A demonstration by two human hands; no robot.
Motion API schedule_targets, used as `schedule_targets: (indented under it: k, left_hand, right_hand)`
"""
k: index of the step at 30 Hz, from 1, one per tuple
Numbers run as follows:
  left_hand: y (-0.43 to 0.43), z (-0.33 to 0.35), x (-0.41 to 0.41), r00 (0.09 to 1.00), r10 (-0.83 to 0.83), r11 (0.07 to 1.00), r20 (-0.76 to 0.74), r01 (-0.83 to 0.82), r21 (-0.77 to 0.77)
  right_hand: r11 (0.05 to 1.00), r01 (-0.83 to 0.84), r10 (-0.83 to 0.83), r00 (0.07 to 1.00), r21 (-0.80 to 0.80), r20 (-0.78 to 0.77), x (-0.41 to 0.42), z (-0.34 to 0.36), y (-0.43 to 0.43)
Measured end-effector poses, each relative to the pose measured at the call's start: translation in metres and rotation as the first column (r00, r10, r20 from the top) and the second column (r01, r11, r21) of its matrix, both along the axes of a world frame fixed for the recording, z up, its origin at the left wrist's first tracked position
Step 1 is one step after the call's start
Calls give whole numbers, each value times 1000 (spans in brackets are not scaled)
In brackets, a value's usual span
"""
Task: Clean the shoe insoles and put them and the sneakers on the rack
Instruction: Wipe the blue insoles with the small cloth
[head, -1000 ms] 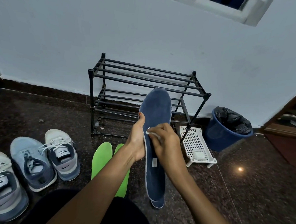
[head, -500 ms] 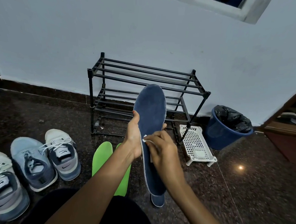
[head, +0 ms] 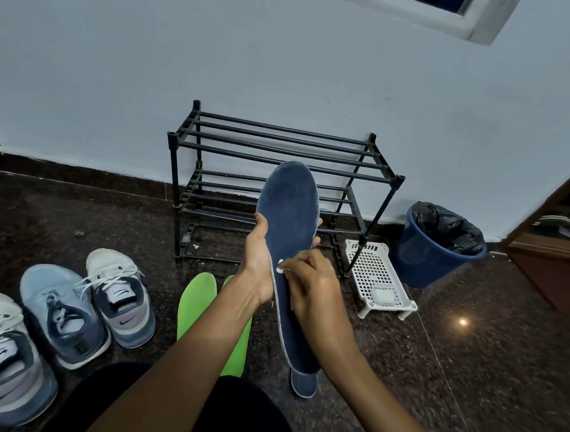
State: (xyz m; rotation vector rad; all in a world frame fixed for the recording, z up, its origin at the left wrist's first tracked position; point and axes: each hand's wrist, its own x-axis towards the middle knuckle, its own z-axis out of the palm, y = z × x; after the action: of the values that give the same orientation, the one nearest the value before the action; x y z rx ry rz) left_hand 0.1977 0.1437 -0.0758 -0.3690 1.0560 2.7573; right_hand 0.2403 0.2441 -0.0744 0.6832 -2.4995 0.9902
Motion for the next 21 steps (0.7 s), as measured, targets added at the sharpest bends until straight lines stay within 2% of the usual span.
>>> schedule_targets:
  k: [7,10,13,21]
  left_hand:
    - [-2,0,1,1000,-9,999,-26,8,-38]
    - [-2,0,0,1000,2,1000,-27,-2,-10]
    - [-1,-1,-1,1000,14,1000,-6,-14,11]
    - [-2,-3,-2,999,-35,999,-33,35,-16]
  right_hand:
    - [997,28,-25,999,-72,42,-7,0,-2]
    - [1000,1,-1,1000,-19,-19,6,-2,-5]
    - [1000,10,-10,1000,4,-11,5,-3,-2]
    - [994,50,-47,998,-93,34,0,-2,-5]
